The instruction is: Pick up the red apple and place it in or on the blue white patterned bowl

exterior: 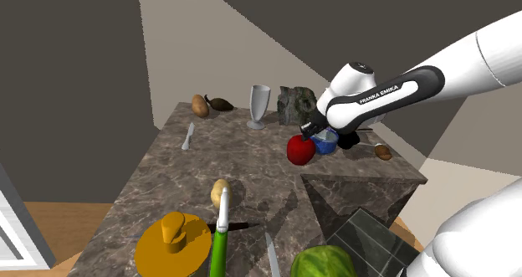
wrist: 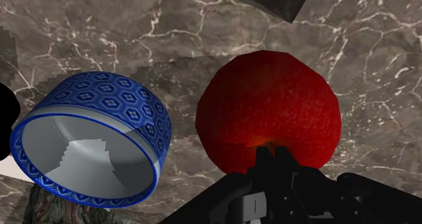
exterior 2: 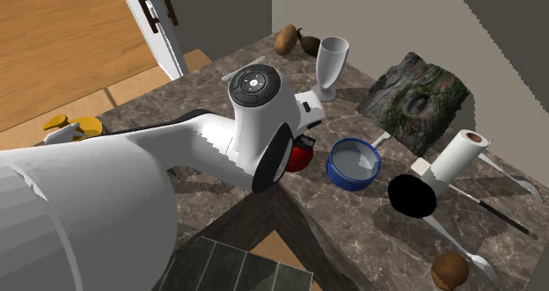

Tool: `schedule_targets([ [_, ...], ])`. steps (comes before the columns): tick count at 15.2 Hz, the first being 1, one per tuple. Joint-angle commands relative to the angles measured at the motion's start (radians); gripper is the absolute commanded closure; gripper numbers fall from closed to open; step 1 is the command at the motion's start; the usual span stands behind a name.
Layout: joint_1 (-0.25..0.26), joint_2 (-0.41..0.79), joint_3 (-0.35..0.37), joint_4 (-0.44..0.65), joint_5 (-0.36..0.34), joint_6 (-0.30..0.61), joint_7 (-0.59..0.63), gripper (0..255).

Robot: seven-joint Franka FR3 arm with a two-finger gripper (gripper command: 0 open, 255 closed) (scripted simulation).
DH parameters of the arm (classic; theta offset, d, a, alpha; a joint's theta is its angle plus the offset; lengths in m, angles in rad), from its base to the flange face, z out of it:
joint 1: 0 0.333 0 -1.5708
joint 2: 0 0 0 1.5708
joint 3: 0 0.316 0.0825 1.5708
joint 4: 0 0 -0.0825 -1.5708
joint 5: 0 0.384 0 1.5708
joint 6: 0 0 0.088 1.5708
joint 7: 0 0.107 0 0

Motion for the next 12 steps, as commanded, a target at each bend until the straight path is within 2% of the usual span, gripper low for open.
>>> schedule_targets([
  [1,0.000,0.001,0.000,-0.002,0.000,-0.001,0.000,255],
  [4,0.000,0.003,0.000,0.001,0.000,-0.001,0.000,255],
  [12,0.010,-0.070,-0.004,0.052,0.018,-0.125,-0.017,255],
])
